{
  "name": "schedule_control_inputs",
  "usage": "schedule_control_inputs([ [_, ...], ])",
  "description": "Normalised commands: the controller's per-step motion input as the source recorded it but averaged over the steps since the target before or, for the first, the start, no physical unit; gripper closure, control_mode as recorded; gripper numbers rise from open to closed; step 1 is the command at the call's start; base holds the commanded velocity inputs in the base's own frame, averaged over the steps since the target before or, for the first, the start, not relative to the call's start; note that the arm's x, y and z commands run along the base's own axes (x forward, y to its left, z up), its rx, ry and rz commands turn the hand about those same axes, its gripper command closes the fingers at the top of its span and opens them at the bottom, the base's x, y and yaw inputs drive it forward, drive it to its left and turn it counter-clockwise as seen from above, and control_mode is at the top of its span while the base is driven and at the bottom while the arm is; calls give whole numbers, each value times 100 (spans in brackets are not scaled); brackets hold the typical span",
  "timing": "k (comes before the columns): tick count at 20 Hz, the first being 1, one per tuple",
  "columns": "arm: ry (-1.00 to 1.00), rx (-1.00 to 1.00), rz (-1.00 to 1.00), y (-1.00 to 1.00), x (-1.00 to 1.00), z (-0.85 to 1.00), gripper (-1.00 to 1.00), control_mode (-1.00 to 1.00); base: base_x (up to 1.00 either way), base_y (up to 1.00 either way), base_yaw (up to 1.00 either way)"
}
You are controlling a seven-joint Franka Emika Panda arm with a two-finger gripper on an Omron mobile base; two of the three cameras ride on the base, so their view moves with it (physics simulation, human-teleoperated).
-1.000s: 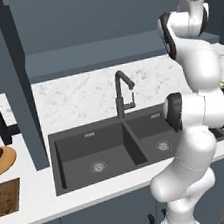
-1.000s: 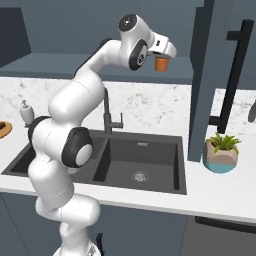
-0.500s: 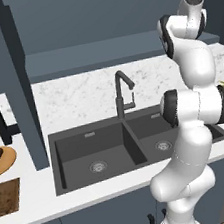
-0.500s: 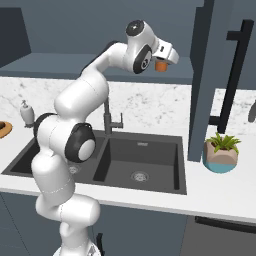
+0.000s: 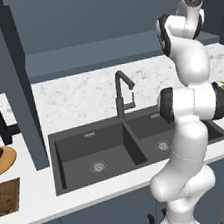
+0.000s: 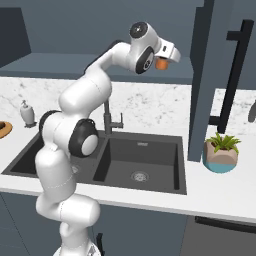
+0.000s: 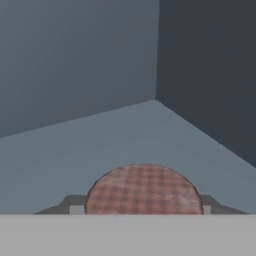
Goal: From the different types of pastries on the counter, select a croissant and place it on the cutting board. Then retrieve a jar of jam from the cabinet and place it alongside the croissant on the cutting board.
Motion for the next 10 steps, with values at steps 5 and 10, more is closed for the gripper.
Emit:
schedule_control_inputs([
  [5,1,3,7,-38,-1,-12,100,-100,0,0,0],
  [10,1,8,9,-5,-57,6,100,-100,0,0,0],
])
